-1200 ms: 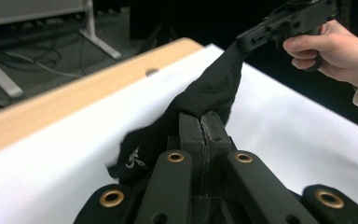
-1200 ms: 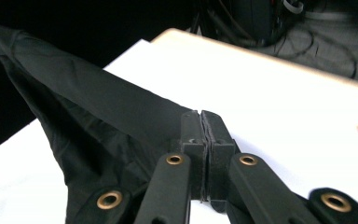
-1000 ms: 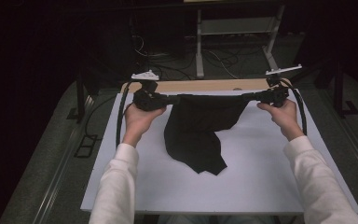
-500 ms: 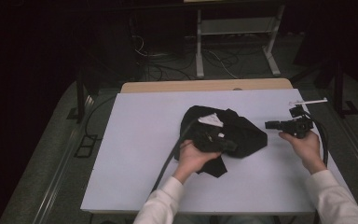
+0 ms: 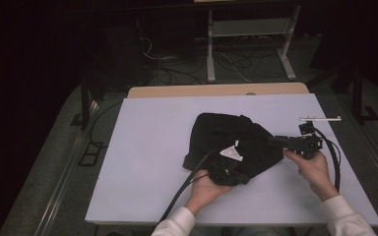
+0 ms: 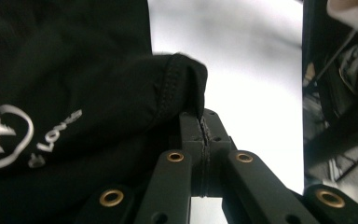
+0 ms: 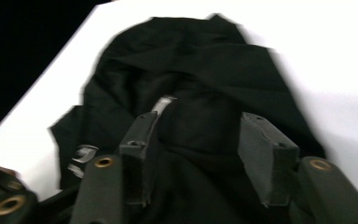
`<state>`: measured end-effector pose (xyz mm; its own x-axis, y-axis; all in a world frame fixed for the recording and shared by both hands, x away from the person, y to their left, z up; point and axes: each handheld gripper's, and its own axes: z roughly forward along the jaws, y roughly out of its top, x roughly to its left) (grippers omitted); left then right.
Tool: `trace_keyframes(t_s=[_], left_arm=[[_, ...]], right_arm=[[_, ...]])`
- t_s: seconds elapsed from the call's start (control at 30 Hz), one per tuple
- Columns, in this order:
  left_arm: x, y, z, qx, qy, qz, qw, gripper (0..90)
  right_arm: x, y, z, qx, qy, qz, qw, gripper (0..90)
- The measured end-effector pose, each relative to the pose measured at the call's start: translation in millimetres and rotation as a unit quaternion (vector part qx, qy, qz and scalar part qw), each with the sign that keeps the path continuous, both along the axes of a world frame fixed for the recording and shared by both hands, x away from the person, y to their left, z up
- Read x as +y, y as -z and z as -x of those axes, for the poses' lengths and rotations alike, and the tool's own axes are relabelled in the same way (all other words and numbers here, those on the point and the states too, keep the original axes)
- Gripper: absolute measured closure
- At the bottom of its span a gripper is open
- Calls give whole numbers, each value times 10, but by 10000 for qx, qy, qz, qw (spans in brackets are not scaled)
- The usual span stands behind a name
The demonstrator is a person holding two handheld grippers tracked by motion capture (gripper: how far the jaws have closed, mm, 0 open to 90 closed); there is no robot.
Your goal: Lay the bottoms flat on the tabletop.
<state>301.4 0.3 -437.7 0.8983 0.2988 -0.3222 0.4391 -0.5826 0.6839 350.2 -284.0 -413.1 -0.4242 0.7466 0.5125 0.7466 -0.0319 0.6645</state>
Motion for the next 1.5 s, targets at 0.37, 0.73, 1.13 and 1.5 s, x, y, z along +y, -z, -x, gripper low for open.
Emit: trace_keyframes(t_s=[0.37,0.73,1.13,1.5], left_arm=[[264,243,134,348,-175,153,9991,889],[234,243,143,296,-217,260,9990,890],[128,220,130,274,-174,358,9988,889],[208,123,101,251,-161,549,9980,819]], right_arm=[[533,71,70,332,-445,289,9980,371],[689,224,287,677,-283,650,9952,437],[886,371,209,731,-598,939,9911,848],[307,53,273,649,-193,447,9967,856]])
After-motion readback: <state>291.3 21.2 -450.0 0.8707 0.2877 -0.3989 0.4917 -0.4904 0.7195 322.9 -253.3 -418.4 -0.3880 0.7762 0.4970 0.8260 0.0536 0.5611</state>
